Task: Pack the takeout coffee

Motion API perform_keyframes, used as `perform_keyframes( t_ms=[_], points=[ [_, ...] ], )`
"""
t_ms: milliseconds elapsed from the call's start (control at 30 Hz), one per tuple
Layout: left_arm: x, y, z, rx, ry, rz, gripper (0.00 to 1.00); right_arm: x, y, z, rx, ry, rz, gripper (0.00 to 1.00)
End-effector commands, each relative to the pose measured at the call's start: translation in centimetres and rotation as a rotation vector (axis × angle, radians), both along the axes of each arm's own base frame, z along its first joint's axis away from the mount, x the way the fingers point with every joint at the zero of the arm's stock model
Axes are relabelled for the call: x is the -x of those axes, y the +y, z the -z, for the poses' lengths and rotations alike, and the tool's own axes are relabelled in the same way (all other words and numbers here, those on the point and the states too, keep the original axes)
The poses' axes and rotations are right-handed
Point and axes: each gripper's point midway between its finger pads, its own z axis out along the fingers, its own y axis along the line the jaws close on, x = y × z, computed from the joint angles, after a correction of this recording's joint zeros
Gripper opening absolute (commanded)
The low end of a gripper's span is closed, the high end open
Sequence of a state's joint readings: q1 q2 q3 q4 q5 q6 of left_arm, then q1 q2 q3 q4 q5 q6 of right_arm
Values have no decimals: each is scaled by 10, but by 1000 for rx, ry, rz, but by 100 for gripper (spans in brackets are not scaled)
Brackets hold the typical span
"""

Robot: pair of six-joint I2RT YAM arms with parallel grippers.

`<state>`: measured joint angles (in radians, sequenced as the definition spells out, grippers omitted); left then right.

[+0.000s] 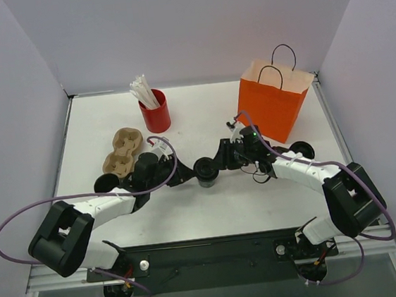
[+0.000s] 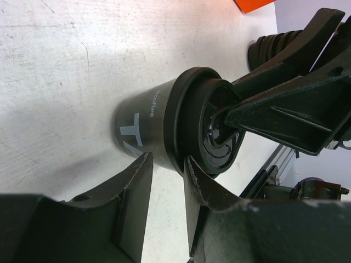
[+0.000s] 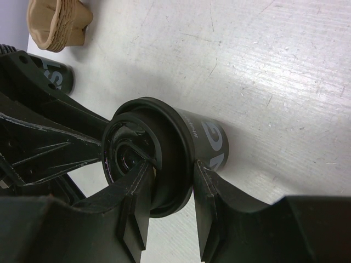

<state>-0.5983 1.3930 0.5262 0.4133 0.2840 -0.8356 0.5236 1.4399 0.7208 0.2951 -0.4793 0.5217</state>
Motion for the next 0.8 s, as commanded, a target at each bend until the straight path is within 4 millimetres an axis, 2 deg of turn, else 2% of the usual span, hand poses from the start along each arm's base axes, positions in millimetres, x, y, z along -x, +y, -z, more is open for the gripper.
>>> perform_keyframes(
  t_ms=[0, 67, 100, 233, 467, 767],
  points=[
    [4, 20, 26, -153, 68, -29, 39, 48, -36, 75, 237, 208, -48, 13],
    [0, 24, 15, -173, 48, -20, 42, 46, -36, 74, 252, 205, -67, 13],
    [-7, 21, -2, -159, 11, -19, 43, 45, -36, 73, 255, 202, -74, 13],
    [-19, 19, -24, -140, -59, 19, 47, 43, -34, 68, 261, 190, -100, 13],
    [-31, 8, -29, -126, -116, 91, 47, 39, -33, 63, 267, 179, -112, 13],
    [-33, 0, -19, -94, -128, 117, 47, 37, -31, 63, 265, 177, -116, 13]
  ],
)
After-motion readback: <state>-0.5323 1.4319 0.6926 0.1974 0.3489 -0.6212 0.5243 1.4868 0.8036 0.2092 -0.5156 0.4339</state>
